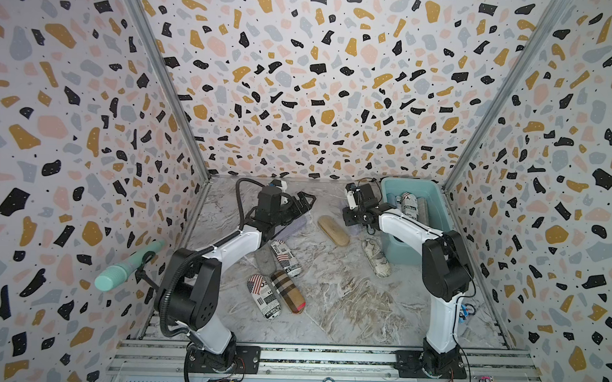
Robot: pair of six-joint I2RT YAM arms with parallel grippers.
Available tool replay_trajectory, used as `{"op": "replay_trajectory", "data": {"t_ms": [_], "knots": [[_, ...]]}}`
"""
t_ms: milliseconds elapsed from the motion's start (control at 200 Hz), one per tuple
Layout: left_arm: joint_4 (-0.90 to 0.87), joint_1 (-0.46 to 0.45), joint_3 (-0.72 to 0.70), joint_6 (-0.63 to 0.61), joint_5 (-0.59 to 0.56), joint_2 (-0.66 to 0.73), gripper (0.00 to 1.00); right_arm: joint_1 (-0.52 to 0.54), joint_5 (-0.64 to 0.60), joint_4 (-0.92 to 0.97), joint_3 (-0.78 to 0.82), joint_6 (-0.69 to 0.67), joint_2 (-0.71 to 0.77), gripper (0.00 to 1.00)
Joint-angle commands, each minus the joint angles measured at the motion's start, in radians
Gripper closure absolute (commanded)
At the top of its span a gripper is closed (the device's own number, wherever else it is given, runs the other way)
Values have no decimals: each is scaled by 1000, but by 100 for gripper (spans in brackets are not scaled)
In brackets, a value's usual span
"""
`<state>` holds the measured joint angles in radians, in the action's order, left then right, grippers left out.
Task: Put the glasses cases into the storage boxes
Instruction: Pick up the glasses case at the center of the board.
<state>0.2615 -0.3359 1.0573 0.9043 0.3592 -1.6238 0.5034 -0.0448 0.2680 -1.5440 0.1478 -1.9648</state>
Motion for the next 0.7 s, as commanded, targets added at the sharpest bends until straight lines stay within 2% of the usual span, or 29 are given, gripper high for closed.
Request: {"op": "replay_trajectory", "data": {"t_ms": [0, 310, 696], "knots": [[26, -3, 25, -15, 24, 13, 2, 3, -10, 11, -54, -8, 87, 66], [58, -48, 32, -55, 61, 21, 2, -47, -55, 57, -108, -34, 189, 66], [65, -106, 42, -82, 87, 16, 2, -314, -95, 31, -84, -41, 305, 67]]}}
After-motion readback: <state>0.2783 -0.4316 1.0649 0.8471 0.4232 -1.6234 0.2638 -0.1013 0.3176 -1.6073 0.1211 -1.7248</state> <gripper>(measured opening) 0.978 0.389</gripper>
